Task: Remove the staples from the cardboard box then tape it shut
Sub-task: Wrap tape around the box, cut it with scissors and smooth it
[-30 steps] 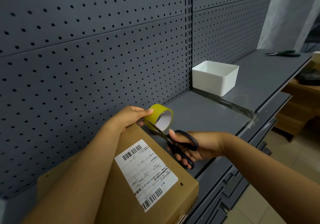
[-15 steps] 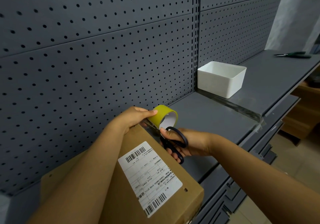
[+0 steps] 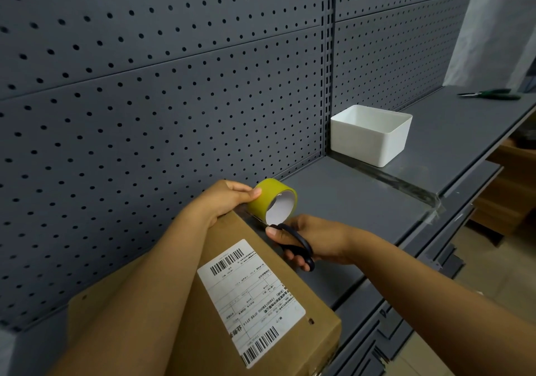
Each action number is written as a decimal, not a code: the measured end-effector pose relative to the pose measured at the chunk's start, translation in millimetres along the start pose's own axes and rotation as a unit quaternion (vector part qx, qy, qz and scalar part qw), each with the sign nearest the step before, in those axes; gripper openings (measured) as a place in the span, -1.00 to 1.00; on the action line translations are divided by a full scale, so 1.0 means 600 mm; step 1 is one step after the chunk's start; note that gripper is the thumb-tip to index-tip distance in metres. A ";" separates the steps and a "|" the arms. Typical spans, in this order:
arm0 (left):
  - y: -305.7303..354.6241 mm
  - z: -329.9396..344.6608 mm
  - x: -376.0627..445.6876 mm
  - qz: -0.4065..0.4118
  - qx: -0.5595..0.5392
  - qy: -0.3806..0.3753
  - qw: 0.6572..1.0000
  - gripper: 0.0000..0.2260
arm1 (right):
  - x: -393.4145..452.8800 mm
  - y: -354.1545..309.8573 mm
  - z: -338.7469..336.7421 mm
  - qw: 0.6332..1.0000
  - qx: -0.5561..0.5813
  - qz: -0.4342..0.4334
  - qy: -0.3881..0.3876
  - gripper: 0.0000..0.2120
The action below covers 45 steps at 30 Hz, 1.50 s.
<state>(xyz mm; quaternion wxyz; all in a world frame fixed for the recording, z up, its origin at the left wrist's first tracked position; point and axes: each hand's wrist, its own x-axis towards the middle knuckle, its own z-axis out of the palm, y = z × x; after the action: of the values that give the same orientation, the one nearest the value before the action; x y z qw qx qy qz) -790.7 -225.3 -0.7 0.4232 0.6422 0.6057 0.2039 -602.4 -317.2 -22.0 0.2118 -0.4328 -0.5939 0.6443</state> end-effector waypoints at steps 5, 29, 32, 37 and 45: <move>-0.001 0.002 -0.002 0.014 -0.009 0.005 1.000 -0.70 | -0.015 -0.006 -0.015 0.997 -0.023 0.072 -0.030 -0.70; -0.007 0.002 -0.004 0.056 0.007 -0.007 0.998 -0.72 | 0.054 -0.052 -0.077 0.867 -0.415 -0.109 0.252 -0.56; -0.009 0.002 -0.002 0.067 0.027 -0.012 0.997 -0.78 | 0.078 -0.060 -0.080 0.895 -0.353 -0.136 0.237 -0.50; 0.000 0.004 -0.005 0.068 0.005 -0.014 0.998 -0.85 | 0.102 -0.074 -0.099 0.870 -0.468 -0.103 0.114 -0.55; 0.009 -0.004 -0.020 0.127 -0.122 0.256 0.951 -0.78 | 0.095 -0.067 -0.138 0.802 -0.562 -0.116 0.165 -0.76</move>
<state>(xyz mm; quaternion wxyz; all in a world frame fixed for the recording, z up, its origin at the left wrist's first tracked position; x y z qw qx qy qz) -791.8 -235.3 7.7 0.3001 0.5835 0.5775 0.4858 -575.5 -216.2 5.3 0.0987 -0.5035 -0.8539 0.0869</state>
